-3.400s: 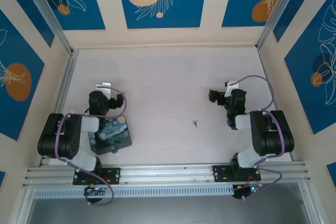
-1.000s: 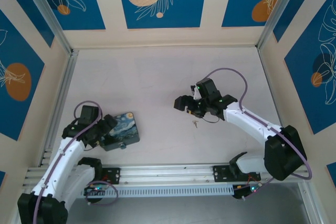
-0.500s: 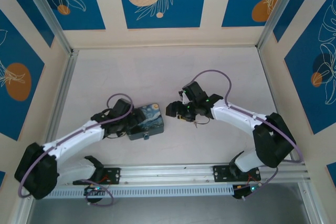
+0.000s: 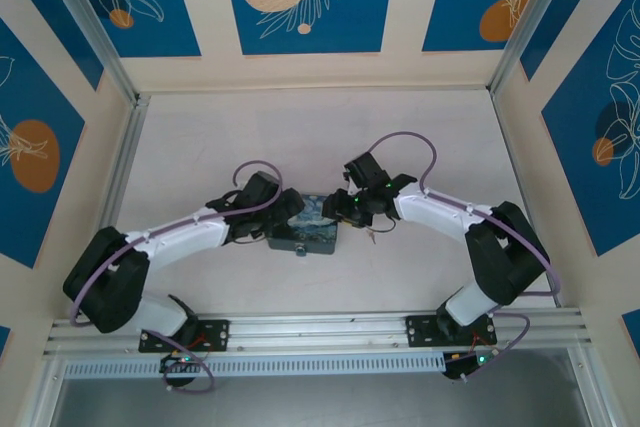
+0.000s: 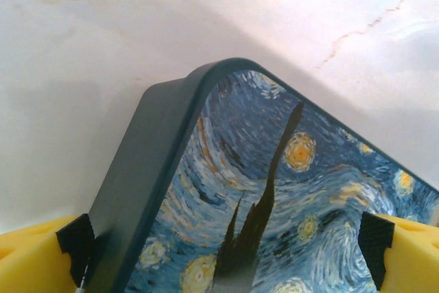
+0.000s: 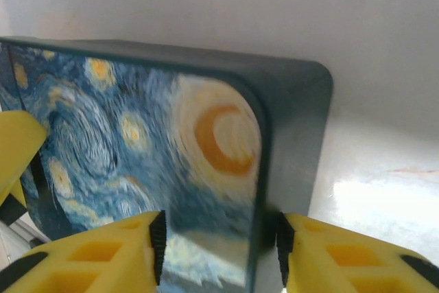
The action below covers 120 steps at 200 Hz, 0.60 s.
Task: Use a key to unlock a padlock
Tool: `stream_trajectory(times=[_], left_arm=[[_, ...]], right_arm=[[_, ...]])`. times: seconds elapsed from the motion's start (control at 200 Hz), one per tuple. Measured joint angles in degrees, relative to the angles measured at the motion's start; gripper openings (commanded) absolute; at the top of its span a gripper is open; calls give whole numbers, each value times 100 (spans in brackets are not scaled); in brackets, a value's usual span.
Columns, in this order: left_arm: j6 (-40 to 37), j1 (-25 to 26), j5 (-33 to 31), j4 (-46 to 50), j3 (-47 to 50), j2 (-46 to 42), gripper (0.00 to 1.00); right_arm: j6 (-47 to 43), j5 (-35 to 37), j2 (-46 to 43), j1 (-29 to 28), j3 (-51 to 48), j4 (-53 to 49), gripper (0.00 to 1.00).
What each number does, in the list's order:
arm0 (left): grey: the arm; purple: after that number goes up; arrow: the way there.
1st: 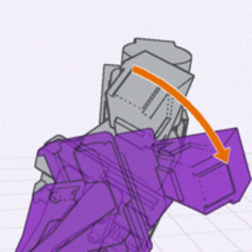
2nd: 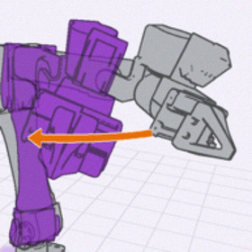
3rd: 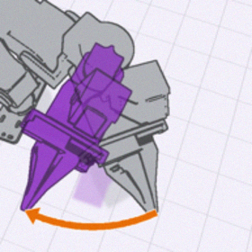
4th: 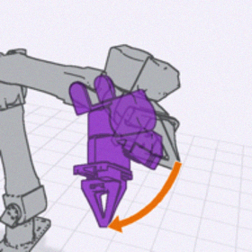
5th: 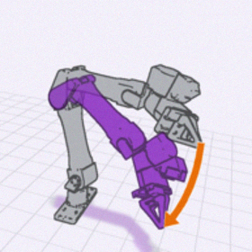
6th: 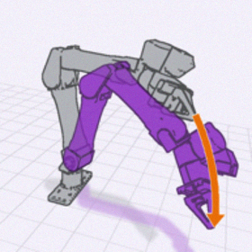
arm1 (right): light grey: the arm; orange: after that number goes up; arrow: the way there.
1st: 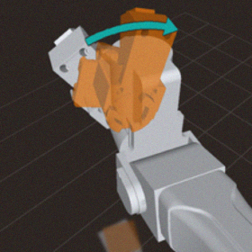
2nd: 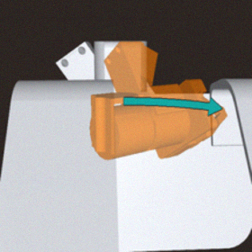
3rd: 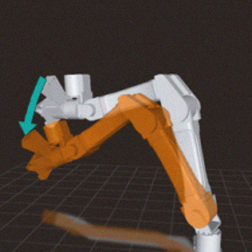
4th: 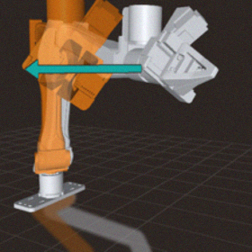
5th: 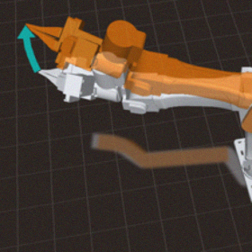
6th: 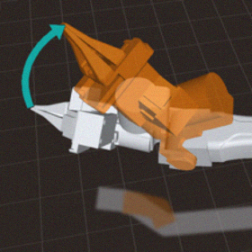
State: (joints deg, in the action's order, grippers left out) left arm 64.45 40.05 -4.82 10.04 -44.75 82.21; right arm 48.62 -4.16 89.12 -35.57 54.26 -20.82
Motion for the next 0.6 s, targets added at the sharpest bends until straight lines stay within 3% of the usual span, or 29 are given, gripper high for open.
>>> stream_trajectory(times=[0.115,0.345,0.6], left_arm=[[-4,59,-44,-48,-173,214,100],[-7,162,-83,-105,-398,444,100],[-157,166,-149,-109,-592,525,100]], right_arm=[[57,35,35,192,59,-7,36],[70,28,223,612,348,-2,35],[92,-52,240,787,387,-7,66]])
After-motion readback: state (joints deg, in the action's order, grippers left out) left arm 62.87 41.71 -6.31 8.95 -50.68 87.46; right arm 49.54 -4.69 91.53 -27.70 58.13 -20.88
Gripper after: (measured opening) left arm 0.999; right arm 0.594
